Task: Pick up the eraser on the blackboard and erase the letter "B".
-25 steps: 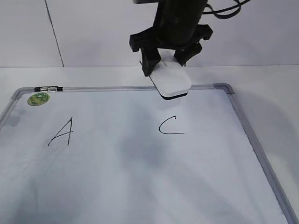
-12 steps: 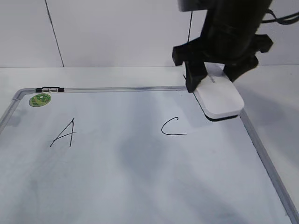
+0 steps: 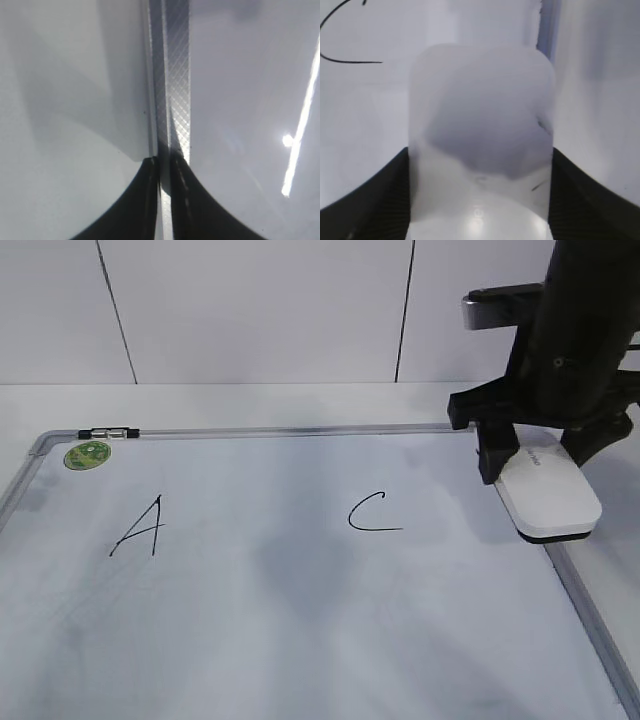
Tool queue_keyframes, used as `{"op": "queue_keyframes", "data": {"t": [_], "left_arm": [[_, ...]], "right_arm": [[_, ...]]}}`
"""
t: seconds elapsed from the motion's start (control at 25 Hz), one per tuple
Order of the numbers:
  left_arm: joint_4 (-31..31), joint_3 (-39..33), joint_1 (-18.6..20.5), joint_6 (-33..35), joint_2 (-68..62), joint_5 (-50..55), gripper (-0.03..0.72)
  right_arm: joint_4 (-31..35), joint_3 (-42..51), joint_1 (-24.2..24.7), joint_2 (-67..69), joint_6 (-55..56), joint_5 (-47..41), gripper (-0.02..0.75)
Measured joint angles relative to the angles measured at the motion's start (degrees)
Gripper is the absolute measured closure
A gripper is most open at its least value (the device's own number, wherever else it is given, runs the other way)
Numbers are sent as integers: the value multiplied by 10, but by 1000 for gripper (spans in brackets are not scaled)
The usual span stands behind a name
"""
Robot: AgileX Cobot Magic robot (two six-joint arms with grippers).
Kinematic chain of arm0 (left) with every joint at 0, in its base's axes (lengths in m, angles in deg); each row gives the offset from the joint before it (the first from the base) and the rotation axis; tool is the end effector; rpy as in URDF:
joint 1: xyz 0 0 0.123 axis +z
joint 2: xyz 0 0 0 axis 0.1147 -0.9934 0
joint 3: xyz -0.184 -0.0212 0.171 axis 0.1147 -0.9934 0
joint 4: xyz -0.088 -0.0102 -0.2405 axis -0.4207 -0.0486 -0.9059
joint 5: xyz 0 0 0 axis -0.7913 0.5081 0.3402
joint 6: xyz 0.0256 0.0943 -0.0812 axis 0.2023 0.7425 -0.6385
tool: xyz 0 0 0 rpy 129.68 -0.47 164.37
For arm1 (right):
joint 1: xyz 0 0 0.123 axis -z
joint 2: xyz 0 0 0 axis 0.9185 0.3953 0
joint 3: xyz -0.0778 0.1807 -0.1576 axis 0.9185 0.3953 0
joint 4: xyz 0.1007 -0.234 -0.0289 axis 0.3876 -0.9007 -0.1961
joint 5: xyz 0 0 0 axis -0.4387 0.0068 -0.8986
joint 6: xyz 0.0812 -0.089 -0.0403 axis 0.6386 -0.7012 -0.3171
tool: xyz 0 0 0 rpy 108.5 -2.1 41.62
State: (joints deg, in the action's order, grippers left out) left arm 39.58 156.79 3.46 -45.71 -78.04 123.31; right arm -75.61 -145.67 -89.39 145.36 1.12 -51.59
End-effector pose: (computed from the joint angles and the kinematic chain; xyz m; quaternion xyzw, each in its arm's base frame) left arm 0.3337 0.0322 0.0823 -0.0091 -0.9930 0.1129 0.0321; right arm 0.3252 0.1150 0.2126 -0.0266 0.9944 -0.0464 0.0912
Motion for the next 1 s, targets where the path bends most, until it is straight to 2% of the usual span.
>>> {"op": "queue_keyframes", "data": {"t": [0.4,0.76,1.0], "left_arm": [[-1,0,0,0,0,1,650],[-1,0,0,0,0,1,650],[-1,0,0,0,0,1,650]], "right_arm": [[-21,1,27,62,-17,8,225],[-23,1,36,101,-22,90,225],[-23,1,72,118,-28,104,225]]}}
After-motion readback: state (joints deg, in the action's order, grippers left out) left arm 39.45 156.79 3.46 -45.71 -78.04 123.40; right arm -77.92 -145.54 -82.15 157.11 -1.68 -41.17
